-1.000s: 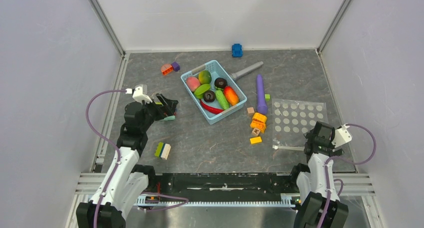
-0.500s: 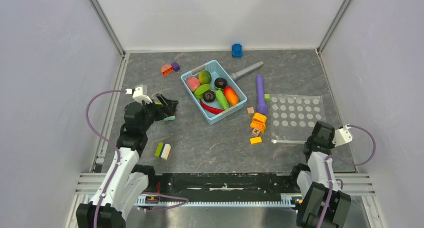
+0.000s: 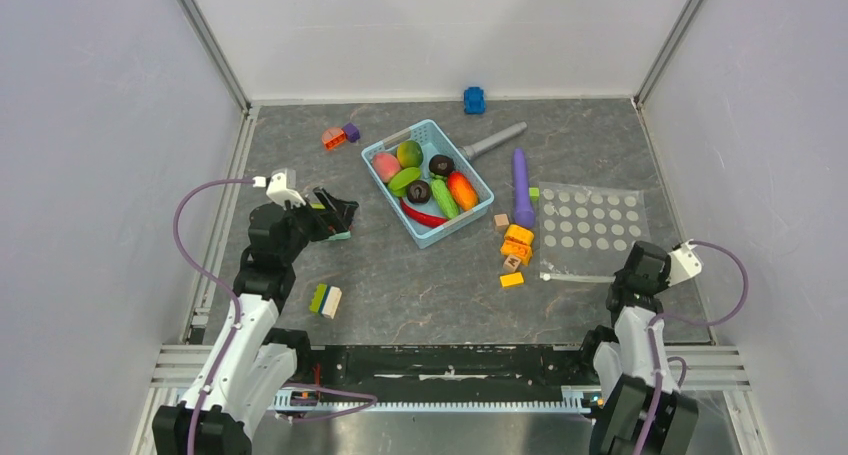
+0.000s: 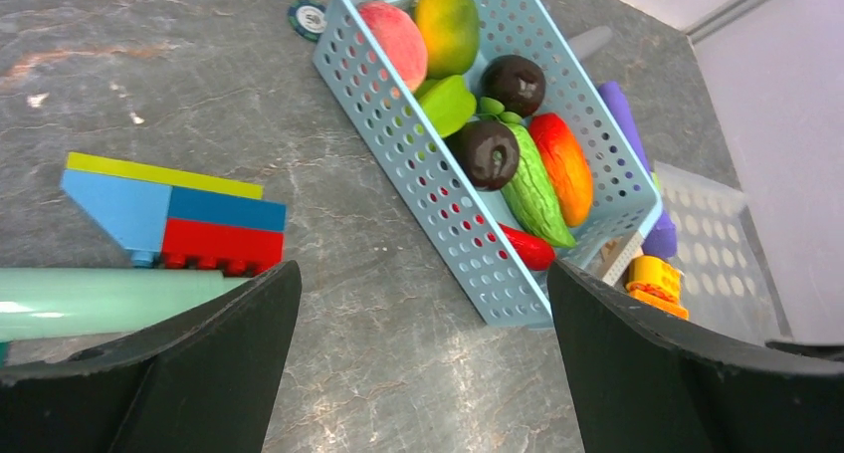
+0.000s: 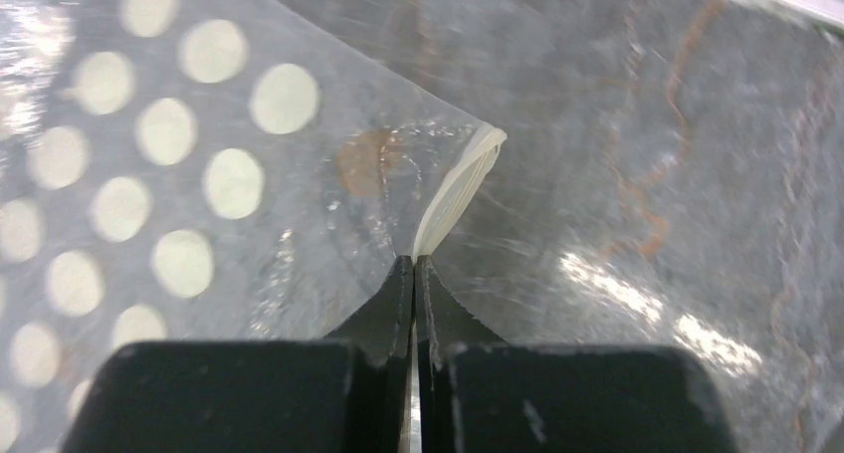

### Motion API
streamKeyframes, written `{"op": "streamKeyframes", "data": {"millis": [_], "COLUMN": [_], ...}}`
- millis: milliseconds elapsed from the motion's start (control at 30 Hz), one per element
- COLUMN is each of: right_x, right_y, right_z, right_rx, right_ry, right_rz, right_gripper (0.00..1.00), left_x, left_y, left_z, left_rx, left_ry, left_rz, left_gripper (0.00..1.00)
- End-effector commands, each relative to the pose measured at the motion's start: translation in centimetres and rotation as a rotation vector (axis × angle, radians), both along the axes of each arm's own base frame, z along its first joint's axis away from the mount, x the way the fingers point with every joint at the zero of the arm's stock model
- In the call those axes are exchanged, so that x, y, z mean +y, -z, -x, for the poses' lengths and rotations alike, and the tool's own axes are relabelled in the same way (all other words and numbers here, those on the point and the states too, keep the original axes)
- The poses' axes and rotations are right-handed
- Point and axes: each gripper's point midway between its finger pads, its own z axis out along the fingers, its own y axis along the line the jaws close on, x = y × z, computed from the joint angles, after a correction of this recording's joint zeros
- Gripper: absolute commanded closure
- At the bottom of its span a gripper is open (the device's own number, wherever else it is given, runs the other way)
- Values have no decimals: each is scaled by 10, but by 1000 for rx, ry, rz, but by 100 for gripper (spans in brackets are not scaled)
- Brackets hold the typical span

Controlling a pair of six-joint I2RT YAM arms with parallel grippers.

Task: Place the food in the zip-top bag and seal the zipper
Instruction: Pick up the zipper food storage bag at the center of the board.

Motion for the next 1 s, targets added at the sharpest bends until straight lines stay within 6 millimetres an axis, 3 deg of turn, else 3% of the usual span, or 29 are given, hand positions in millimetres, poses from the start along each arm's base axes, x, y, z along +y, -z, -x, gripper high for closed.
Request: {"op": "streamKeyframes", "data": {"millis": [0,167,300,533,633,767,967], "right_x": [12,29,63,124,153,182,225], "right_y": [-48,-108,-155,-220,-233,-232,-233], "right_z": [-31,-55,-77,-91,-95,-100,-103], "right_rx": [-128,-270,-415,-567,-583,-566,-551], "right_ry": [-205,-382,-595,-844,-964,-1054,-1123], "right_rz": [65,142,150,153,131,86,35], "right_gripper": [100,100,100,100,100,100,100], "left_x": [-17,-41,-59,-132,-172,-227,-302], "left_y": [-22,-29,-38,-58,-73,-81,-67], "left_z": [-1,4,10,34,45,65,82], "left_rx": [-54,-74,-101,-169,-195,-207,-169], "left_ry": [87,213,286,507,631,811,956], "left_rz": [56,115,127,54,58,29,4], "left_gripper": [0,0,0,0,0,0,0]}}
